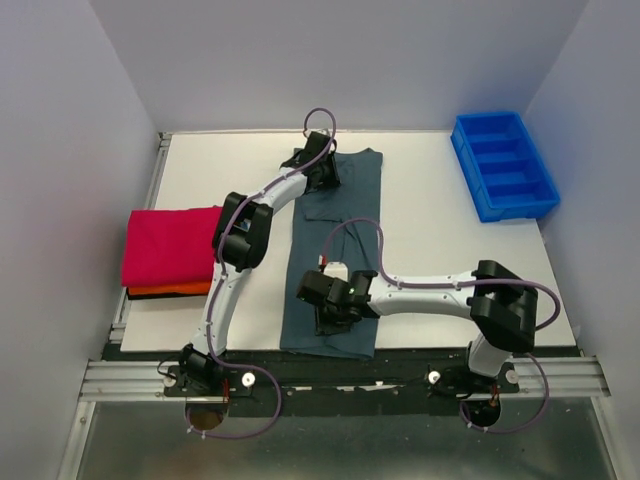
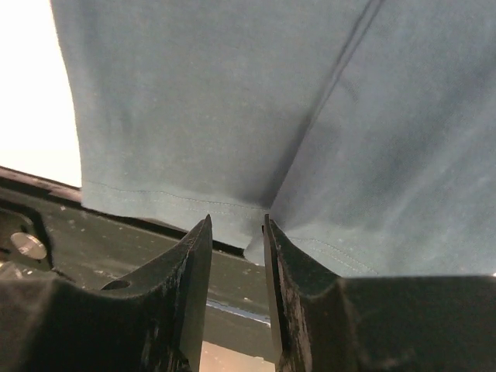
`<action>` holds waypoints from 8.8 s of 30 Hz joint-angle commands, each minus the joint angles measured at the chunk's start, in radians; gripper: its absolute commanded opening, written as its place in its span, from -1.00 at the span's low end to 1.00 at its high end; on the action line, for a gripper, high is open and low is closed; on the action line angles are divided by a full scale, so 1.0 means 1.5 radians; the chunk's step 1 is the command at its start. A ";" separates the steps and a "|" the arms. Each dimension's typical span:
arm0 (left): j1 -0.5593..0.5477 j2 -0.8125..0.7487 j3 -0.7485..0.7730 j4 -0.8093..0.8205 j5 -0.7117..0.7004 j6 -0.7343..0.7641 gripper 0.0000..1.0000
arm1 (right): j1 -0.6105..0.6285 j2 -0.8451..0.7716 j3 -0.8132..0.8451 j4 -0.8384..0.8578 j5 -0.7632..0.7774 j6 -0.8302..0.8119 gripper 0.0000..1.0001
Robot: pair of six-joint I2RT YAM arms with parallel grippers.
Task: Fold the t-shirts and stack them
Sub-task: Grab the bottom of the folded rectangular tshirt with both arms, then fold the folded rectangular tshirt in 1/3 of the way, then grab one side of the 2/3 rectangular tshirt with both arms
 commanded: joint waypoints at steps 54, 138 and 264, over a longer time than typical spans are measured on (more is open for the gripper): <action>0.022 -0.317 -0.305 0.127 0.022 -0.036 0.09 | -0.110 -0.261 -0.196 -0.062 0.130 0.056 -0.73; -0.194 -0.914 -1.039 0.016 0.006 -0.244 0.40 | -0.491 -0.408 -0.374 0.087 -0.232 -0.308 0.05; 0.083 -0.519 -0.753 0.128 0.131 -0.098 0.29 | -0.623 0.065 -0.028 0.180 -0.339 -0.368 -0.08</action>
